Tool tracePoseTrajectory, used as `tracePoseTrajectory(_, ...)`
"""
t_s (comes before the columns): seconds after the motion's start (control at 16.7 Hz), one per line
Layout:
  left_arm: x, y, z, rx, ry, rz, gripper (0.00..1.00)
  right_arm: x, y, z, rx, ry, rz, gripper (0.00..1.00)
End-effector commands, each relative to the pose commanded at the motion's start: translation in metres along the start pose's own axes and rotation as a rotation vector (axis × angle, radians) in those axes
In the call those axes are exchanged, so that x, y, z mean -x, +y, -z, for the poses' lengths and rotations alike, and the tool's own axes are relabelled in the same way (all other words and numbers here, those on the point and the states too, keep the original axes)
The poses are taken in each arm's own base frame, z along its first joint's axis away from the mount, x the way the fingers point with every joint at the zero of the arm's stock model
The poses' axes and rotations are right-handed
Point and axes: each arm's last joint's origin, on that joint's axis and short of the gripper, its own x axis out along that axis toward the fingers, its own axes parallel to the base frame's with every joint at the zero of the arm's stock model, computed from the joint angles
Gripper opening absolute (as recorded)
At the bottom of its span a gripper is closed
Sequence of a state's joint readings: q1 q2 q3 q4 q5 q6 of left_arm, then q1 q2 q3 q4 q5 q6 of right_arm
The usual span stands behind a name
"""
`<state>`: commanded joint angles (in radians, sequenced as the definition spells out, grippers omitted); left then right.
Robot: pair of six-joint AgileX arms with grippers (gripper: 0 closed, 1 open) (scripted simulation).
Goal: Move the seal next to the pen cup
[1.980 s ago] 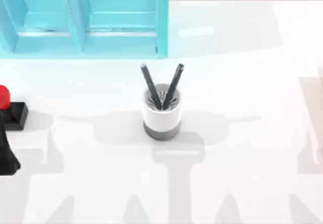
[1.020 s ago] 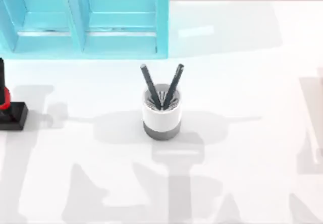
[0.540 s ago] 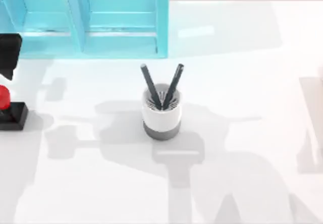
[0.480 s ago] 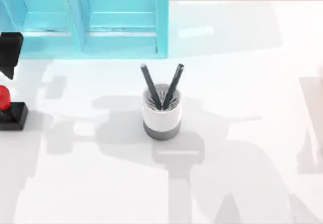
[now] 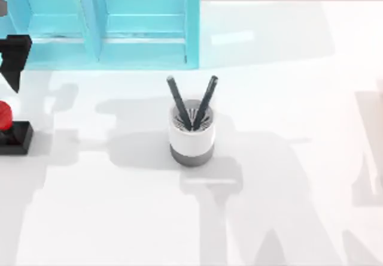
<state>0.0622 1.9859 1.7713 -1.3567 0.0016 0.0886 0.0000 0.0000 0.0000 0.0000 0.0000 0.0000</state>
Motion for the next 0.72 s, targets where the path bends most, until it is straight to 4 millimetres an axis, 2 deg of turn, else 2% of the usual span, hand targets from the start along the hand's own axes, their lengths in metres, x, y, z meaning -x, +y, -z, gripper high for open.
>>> tracePoseTrajectory(0.18, -0.001, -0.002, 0.0, -0.004, -0.001, 0.0, 1.0, 0.0, 0.0, 0.0, 0.0, 0.0, 0.0, 1.0)
tracePoseTrajectory(0.3, -0.012, -0.001, -0.001, -0.001, 0.004, 0.0, 1.0, 0.0, 0.0, 0.0, 0.0, 0.0, 0.0, 1.0)
tracePoseTrajectory(0.72, -0.09, 0.0, -0.002, 0.0, -0.005, -0.001, 1.0, 0.0, 0.0, 0.0, 0.0, 0.0, 0.0, 1.0)
